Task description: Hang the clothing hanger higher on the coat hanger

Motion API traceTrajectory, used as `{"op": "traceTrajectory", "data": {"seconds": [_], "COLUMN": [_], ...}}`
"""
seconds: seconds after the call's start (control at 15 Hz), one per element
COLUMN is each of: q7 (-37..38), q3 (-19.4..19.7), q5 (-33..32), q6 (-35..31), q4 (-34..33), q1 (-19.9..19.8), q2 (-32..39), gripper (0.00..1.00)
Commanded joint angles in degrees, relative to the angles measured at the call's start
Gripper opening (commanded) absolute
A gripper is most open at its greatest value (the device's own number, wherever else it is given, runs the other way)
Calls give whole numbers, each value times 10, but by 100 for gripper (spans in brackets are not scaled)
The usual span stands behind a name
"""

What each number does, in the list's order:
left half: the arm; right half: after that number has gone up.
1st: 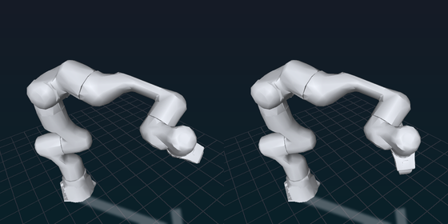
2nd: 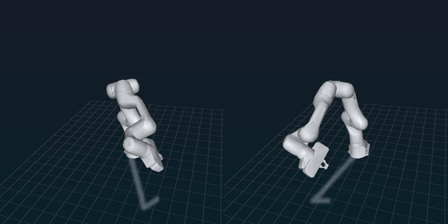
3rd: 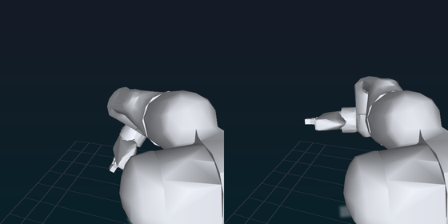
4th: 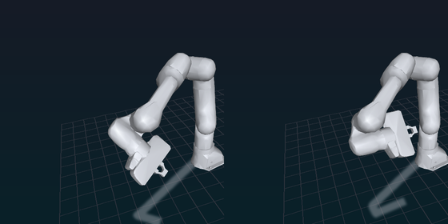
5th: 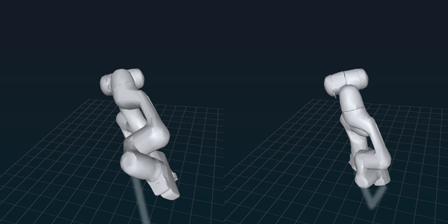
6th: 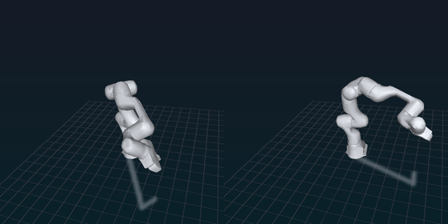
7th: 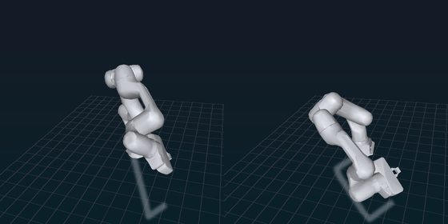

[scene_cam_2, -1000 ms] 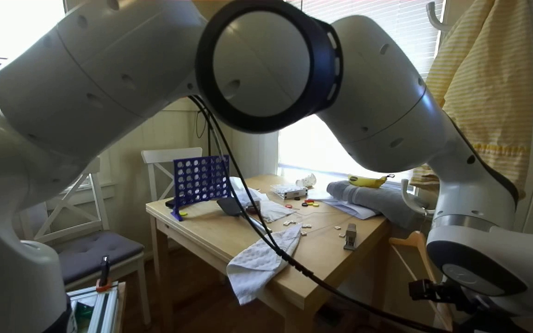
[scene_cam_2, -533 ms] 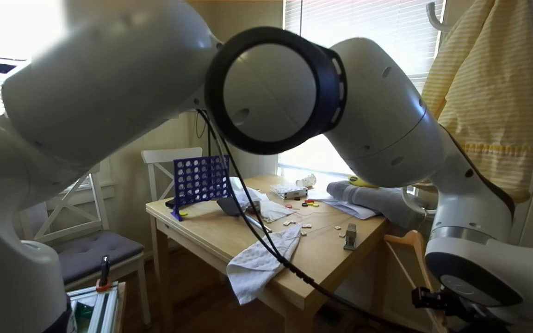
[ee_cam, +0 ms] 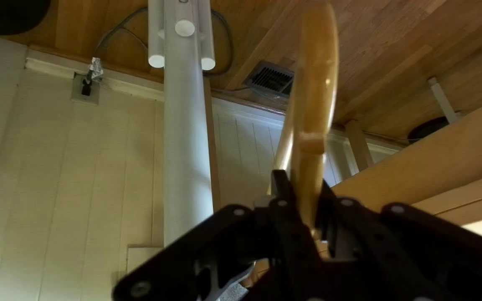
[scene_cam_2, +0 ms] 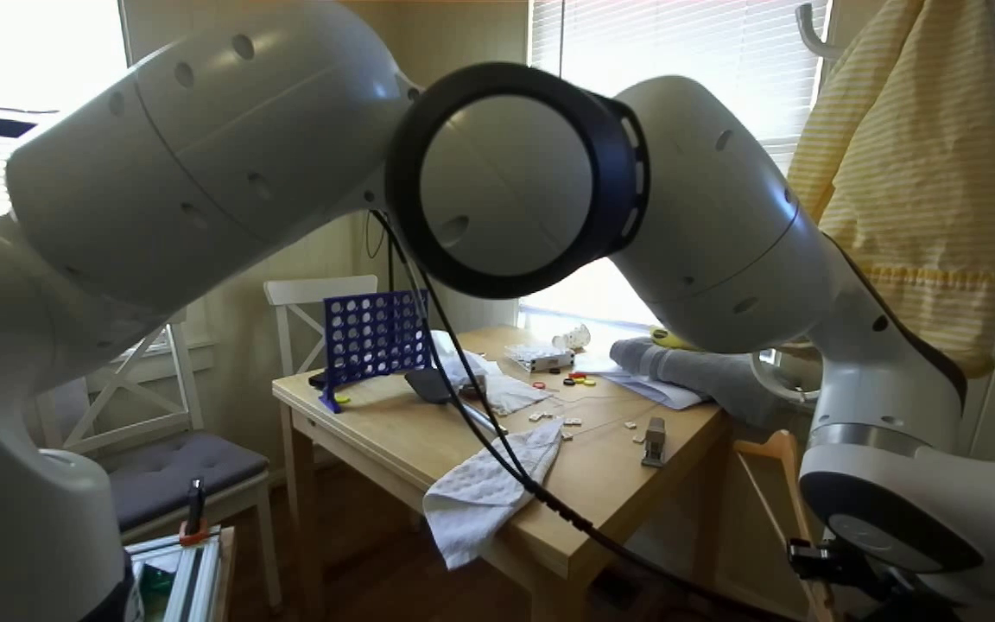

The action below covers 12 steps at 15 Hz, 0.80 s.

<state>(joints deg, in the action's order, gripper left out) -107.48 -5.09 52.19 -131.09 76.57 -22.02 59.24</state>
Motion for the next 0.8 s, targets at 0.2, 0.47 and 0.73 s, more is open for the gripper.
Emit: {"op": "traceTrajectory", "data": {"seconds": [0.2,0.47,0.73], "q7": [8,-2,14], "q3": [0,5,25], "q5": [1,6,-4], "q6": [-9,-29,-25], "q4": [17,94,168], "q1": [-1,-3,6], "q2": [-24,-97,-168], "gripper": [4,4,4]}}
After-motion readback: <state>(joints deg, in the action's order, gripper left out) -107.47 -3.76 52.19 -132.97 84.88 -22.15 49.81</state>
